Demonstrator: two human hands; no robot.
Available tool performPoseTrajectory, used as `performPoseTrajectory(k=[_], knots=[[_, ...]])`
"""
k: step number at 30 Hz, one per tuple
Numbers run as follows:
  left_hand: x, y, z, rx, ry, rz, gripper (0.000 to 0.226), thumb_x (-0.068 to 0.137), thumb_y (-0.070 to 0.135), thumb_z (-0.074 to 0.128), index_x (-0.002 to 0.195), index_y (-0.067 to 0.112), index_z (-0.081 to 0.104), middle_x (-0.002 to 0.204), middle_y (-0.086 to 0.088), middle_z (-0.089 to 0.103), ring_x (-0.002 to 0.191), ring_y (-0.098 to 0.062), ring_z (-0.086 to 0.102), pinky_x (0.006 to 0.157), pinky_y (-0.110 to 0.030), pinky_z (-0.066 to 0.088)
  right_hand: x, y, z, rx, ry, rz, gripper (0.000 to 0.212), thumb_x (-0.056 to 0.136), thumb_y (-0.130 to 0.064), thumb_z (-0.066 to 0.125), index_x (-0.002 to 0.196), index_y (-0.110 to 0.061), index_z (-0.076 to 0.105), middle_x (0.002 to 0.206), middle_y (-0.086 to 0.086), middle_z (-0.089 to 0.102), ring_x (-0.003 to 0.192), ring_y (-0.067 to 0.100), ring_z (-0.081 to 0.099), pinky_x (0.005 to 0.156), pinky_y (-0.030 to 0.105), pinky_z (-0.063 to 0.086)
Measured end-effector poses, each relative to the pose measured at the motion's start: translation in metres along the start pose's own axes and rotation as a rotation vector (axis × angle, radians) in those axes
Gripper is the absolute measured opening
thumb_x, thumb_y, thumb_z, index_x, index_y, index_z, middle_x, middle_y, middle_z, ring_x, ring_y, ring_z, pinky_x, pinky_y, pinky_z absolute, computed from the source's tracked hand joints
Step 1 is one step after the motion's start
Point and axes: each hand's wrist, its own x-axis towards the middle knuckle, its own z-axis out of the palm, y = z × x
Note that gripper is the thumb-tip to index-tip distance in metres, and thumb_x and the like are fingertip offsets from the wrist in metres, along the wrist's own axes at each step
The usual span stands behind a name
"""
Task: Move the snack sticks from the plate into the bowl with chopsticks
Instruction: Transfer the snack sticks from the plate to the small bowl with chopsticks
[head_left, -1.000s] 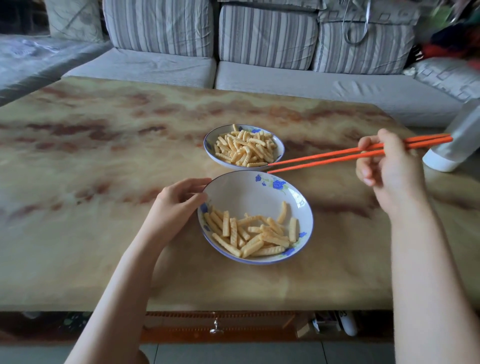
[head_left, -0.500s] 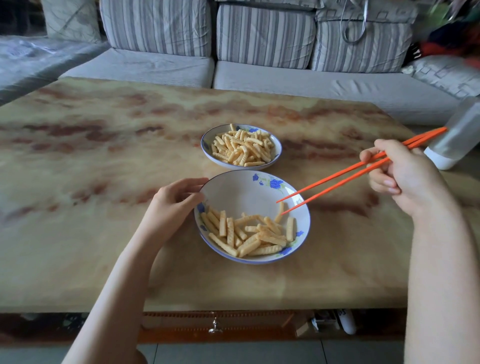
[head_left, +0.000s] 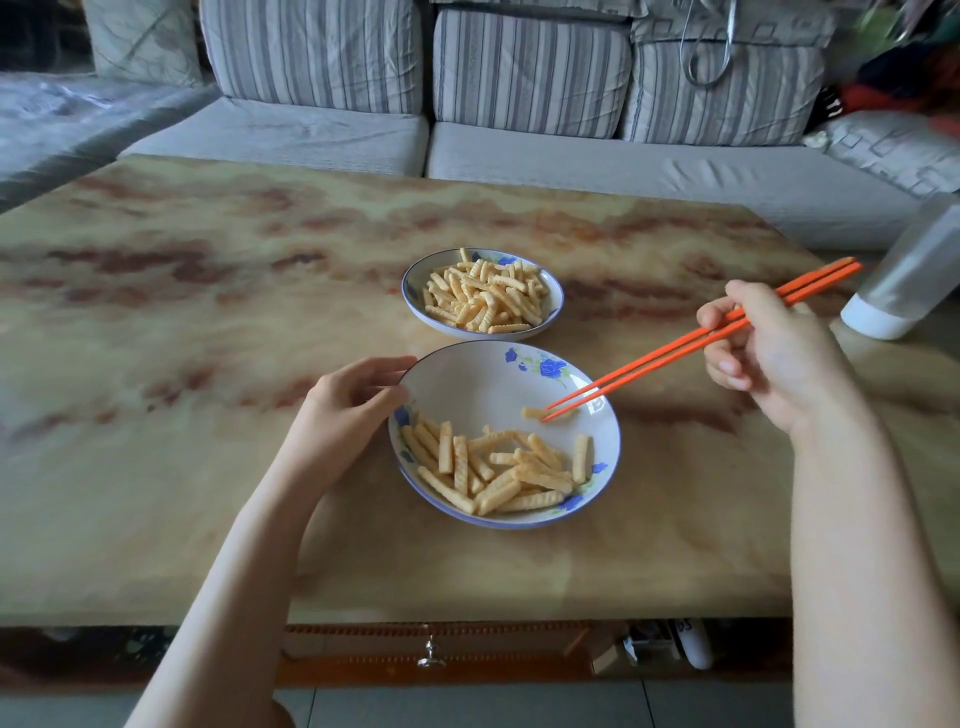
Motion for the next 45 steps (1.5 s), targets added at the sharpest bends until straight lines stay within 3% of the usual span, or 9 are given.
performPoseTrajectory(k=[4,10,18,26,33,37,40,42,45], knots=[[0.0,0.0,0.0,0.006,-0.003,-0.002,0.035,0.084,0.011,0.064,0.094,0.044,0.067,0.08,0.031,0.068,0.075,0.011,0.063,0.081,-0.02,0.051,-0.001,-0.003,0.011,0.13,0.066,-0.047,0.04,0.099,-0.017,0.037,0.061,-0.011,0.046,0.063,0.011,0.043,0.03,0.012,0.032,0.036,0.015,0.02],[-0.002,0.002,0.001,-0.018,-0.011,-0.036,0.033,0.068,0.03,0.057,0.094,0.046,0.068,0.09,0.017,0.071,0.079,0.005,0.065,0.089,-0.029,0.053,0.001,-0.003,0.037,0.382,0.216,-0.122,0.036,0.099,-0.014,0.035,0.065,-0.011,0.045,0.051,-0.007,0.054,0.031,0.011,0.036,0.037,0.017,0.022],[-0.003,0.005,0.0,-0.01,-0.018,-0.041,0.032,0.067,0.03,0.057,0.093,0.047,0.067,0.091,0.017,0.07,0.077,0.009,0.064,0.086,-0.024,0.053,0.006,0.018,0.071,0.345,0.327,-0.126,0.038,0.1,-0.021,0.034,0.067,-0.011,0.049,0.042,0.0,0.047,0.032,0.014,0.041,0.037,0.019,0.026],[0.0,0.0,-0.001,0.008,-0.014,-0.018,0.034,0.084,0.014,0.064,0.096,0.045,0.068,0.092,0.017,0.07,0.078,0.008,0.063,0.084,-0.023,0.052,0.003,0.022,0.076,0.243,0.26,-0.177,0.042,0.103,-0.023,0.031,0.069,-0.011,0.052,0.036,-0.002,0.048,0.033,0.014,0.042,0.037,0.019,0.031],[-0.002,0.002,0.0,-0.003,-0.021,-0.039,0.032,0.068,0.031,0.058,0.094,0.047,0.067,0.094,0.015,0.071,0.085,-0.002,0.066,0.088,-0.028,0.053,0.002,0.007,0.048,0.269,0.235,-0.236,0.041,0.102,-0.023,0.032,0.068,-0.012,0.052,0.037,-0.001,0.045,0.034,0.015,0.04,0.037,0.022,0.027],[-0.003,0.003,0.0,0.0,-0.018,-0.032,0.031,0.069,0.03,0.058,0.093,0.047,0.066,0.094,0.016,0.07,0.079,0.008,0.064,0.083,-0.021,0.051,0.001,-0.003,0.025,0.174,0.093,-0.216,0.044,0.101,-0.023,0.033,0.064,-0.013,0.053,0.035,0.001,0.041,0.028,0.014,0.031,0.036,0.019,0.02],[-0.003,0.002,0.0,0.007,-0.011,-0.013,0.03,0.082,0.017,0.065,0.096,0.044,0.067,0.094,0.016,0.069,0.076,0.011,0.063,0.081,-0.019,0.05,-0.001,-0.011,0.005,0.062,-0.037,-0.186,0.058,0.101,-0.022,0.034,0.05,-0.017,0.061,0.056,0.017,0.039,0.027,0.012,0.026,0.038,0.019,0.013],[-0.002,0.001,0.0,0.024,-0.002,-0.003,0.035,0.087,0.008,0.062,0.098,0.041,0.067,0.094,0.017,0.069,0.075,0.013,0.062,0.08,-0.017,0.049,-0.004,-0.015,-0.006,-0.013,-0.093,-0.149,0.06,0.101,-0.022,0.035,0.048,-0.018,0.063,0.066,0.017,0.036,0.027,0.011,0.024,0.039,0.021,0.012],[-0.001,0.0,0.0,0.034,0.006,0.003,0.036,0.087,0.006,0.062,0.1,0.039,0.067,0.095,0.016,0.069,0.075,0.013,0.062,0.079,-0.016,0.049,-0.006,-0.02,-0.016,-0.093,-0.132,-0.095,0.049,0.101,-0.023,0.036,0.058,-0.011,0.057,0.049,0.011,0.031,0.026,0.01,0.019,0.037,0.019,0.011]])
